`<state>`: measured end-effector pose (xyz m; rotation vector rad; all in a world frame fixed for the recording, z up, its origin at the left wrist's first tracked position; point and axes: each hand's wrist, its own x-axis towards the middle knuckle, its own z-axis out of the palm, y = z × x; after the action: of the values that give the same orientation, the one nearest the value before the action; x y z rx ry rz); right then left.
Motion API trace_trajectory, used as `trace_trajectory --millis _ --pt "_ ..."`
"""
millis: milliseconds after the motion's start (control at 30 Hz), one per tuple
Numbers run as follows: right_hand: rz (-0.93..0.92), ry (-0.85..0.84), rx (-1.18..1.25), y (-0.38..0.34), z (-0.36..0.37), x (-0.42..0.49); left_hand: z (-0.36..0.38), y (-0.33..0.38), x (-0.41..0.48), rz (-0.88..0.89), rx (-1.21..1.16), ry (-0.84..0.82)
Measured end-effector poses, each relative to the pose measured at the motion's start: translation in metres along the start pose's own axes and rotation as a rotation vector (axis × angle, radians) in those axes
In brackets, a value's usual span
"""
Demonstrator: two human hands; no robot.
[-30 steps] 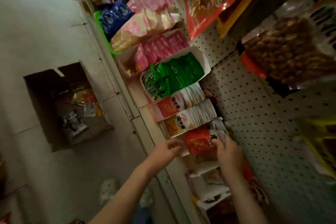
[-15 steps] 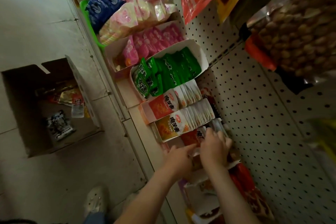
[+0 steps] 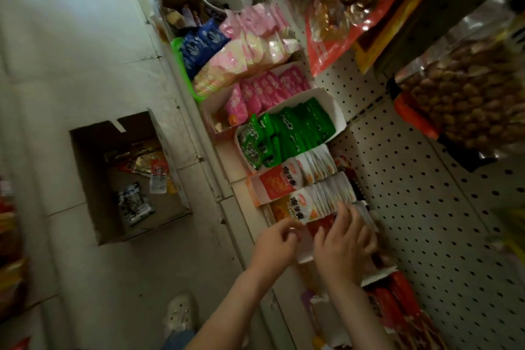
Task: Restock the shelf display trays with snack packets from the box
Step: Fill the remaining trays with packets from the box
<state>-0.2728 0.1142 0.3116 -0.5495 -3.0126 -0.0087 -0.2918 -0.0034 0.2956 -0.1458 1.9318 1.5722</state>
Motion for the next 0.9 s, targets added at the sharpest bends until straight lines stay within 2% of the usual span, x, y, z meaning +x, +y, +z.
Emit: trace_trajectory --millis 100,267,367,467,600,700,800,900 --pt "-0.124 -0.050 0.097 -0.062 -0.003 -0.004 -0.053 -0.010 -0.014 0.007 -0.016 0.162" --pt "-0.407 -0.278 0.157 -0.179 0.011 -0.015 -0.151 -0.057 -0.023 -0.076 -0.021 0.371" --pt "-0.481 -0.399 0.212 -0.236 0.035 -0.015 -0.203 -0.086 -0.016 -0.152 -0.064 0.430" --pt "-0.472 -0.574 0.290 -0.296 0.077 -0.013 -0.259 -0.129 -0.002 -0.263 -0.060 0.468" --pt "-0.287 -0.777 0.417 -0.355 0.134 -0.005 -0.314 -0.181 0.021 -0.381 -0.027 0.476" --pt "-0.048 -0.907 0.491 -0.383 0.199 0.002 -0.346 -0.226 0.052 -0.488 -0.039 0.503" --pt "0.170 -1.013 0.598 -0.396 0.254 0.011 -0.365 -0.264 0.084 -0.563 -0.047 0.512" --pt "0.275 -1.054 0.595 -0.406 0.304 0.024 -0.379 -0.288 0.119 -0.615 -0.076 0.508"
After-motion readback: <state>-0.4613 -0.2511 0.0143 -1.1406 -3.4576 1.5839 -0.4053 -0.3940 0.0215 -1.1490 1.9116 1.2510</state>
